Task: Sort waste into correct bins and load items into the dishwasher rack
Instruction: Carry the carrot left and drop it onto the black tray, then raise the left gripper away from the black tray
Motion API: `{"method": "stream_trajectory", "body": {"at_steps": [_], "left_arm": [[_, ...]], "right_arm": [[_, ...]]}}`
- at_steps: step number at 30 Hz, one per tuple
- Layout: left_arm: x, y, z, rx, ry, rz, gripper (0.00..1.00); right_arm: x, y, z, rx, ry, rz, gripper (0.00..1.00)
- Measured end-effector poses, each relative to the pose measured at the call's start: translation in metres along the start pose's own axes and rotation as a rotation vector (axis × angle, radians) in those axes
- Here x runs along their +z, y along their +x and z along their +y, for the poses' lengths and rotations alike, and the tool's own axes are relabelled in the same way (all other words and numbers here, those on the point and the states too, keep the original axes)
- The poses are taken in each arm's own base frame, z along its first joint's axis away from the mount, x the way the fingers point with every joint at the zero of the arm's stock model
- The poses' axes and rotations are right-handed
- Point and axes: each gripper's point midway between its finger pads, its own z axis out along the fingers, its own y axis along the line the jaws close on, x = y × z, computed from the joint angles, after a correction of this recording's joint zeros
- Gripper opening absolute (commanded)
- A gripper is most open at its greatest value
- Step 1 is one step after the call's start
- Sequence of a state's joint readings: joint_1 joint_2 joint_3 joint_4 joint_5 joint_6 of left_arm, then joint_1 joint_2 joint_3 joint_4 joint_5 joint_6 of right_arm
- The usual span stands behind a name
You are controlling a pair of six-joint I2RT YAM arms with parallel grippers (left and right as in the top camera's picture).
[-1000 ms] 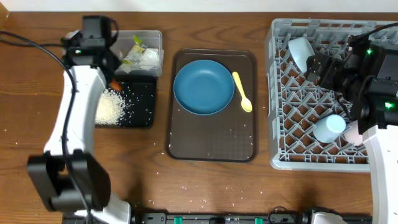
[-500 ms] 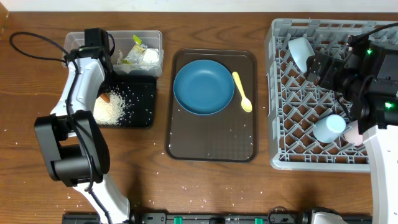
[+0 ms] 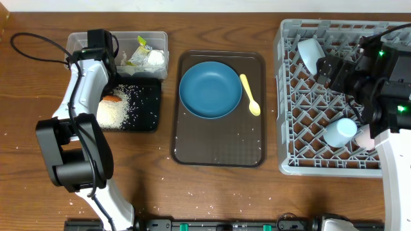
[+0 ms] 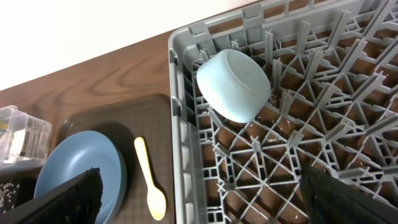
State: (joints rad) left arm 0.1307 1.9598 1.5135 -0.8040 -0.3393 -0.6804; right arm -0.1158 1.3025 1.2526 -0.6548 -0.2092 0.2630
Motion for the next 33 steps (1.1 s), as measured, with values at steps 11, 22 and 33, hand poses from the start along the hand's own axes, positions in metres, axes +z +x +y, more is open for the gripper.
{"method": "stream_trajectory", "body": {"at_steps": [11,22,33], "left_arm": [[-0.03,0.007,-0.008,0.207,0.108,0.038,0.6],[-0.178,0.046,-0.083,0.623,0.526,-0.157,0.65],[-0.193,0.094,-0.11,0.736,0.594,-0.115,0.65]], "right_arm": [[0.0,0.0,0.0,0.0,0.0,0.0,0.99],[0.0,0.0,0.0,0.0,-0.001,-0.001,0.99],[0.002,-0.007,0.07,-0.092,-0.187,-0.059,0.97]]}}
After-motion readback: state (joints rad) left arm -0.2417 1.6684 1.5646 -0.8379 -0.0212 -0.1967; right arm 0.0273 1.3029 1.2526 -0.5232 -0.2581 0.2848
